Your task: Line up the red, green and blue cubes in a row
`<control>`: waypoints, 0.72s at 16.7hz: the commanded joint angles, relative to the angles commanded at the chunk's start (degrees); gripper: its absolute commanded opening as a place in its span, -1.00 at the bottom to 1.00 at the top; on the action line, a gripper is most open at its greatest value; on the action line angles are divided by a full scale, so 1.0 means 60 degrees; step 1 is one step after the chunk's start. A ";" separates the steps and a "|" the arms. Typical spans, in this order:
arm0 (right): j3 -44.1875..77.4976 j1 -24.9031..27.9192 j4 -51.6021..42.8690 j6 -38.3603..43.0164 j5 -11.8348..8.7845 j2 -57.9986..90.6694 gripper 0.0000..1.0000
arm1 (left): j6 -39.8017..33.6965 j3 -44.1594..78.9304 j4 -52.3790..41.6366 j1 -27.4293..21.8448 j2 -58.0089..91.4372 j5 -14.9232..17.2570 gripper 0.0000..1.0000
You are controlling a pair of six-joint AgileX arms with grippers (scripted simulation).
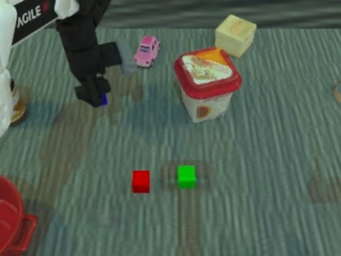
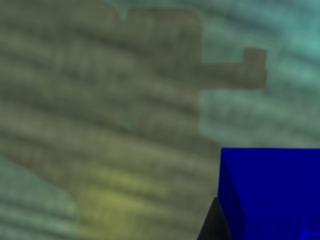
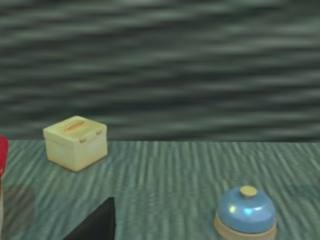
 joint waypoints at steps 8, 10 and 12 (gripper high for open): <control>0.0000 0.0000 0.0000 0.0000 0.0000 0.0000 1.00 | -0.0361 0.0253 -0.0162 -0.0752 0.0125 -0.0004 -1.00; 0.0000 0.0000 0.0000 0.0000 0.0000 0.0000 1.00 | -0.0822 0.0463 -0.0330 -0.1704 0.0191 -0.0005 -1.00; 0.0000 0.0000 0.0000 0.0000 0.0000 0.0000 1.00 | -0.1400 0.0656 -0.0519 -0.3013 0.0235 -0.0005 -1.00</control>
